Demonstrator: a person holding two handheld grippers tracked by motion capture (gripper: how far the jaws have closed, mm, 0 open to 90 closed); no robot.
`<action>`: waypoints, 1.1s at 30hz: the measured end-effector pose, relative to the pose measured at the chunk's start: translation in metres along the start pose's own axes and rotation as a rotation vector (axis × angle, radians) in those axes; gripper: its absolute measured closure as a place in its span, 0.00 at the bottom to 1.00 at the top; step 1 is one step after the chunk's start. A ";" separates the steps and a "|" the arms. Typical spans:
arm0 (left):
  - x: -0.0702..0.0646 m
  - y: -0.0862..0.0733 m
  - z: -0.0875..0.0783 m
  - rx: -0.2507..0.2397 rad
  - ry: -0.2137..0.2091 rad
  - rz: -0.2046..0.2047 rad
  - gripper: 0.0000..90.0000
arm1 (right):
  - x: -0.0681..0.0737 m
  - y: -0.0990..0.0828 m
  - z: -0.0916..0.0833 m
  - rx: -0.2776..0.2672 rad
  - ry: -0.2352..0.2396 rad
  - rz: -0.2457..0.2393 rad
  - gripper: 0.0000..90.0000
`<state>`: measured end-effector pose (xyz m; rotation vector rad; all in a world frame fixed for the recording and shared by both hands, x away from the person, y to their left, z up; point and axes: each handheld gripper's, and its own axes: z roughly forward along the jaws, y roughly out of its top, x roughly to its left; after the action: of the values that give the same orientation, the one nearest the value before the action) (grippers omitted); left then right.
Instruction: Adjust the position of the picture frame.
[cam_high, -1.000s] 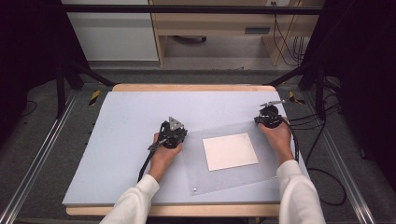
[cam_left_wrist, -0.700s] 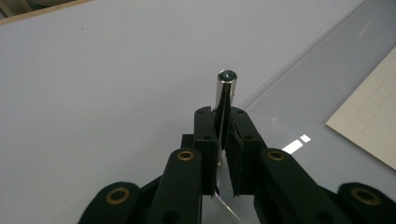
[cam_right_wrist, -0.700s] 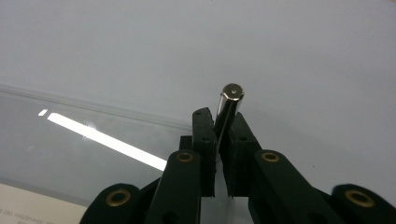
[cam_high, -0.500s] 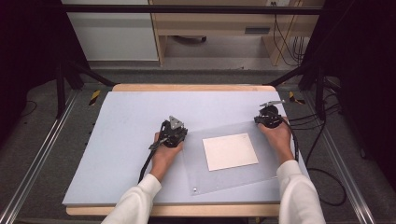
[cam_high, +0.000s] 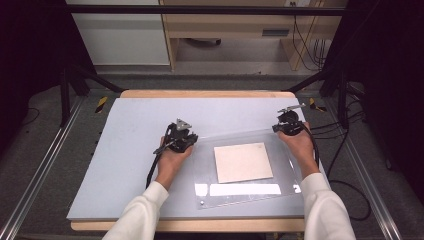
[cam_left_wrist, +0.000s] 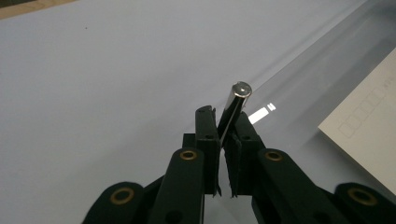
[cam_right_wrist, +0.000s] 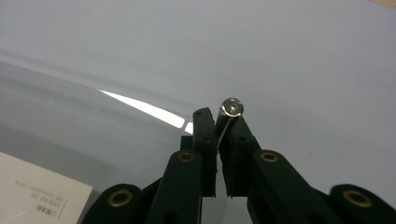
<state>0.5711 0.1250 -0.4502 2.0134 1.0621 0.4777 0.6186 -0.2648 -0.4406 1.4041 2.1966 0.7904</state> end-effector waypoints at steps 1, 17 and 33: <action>0.001 0.001 -0.003 0.002 0.003 0.004 0.93 | 0.002 0.002 -0.003 0.006 0.002 0.000 0.95; 0.026 0.011 -0.060 -0.006 -0.002 0.019 0.92 | 0.046 0.039 -0.041 0.019 -0.001 -0.064 0.95; 0.059 0.012 -0.101 0.003 -0.004 0.033 0.92 | 0.094 0.060 -0.059 0.022 0.001 -0.092 0.95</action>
<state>0.5473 0.2172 -0.3809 2.0363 1.0291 0.4900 0.5846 -0.1729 -0.3602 1.3029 2.2594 0.7375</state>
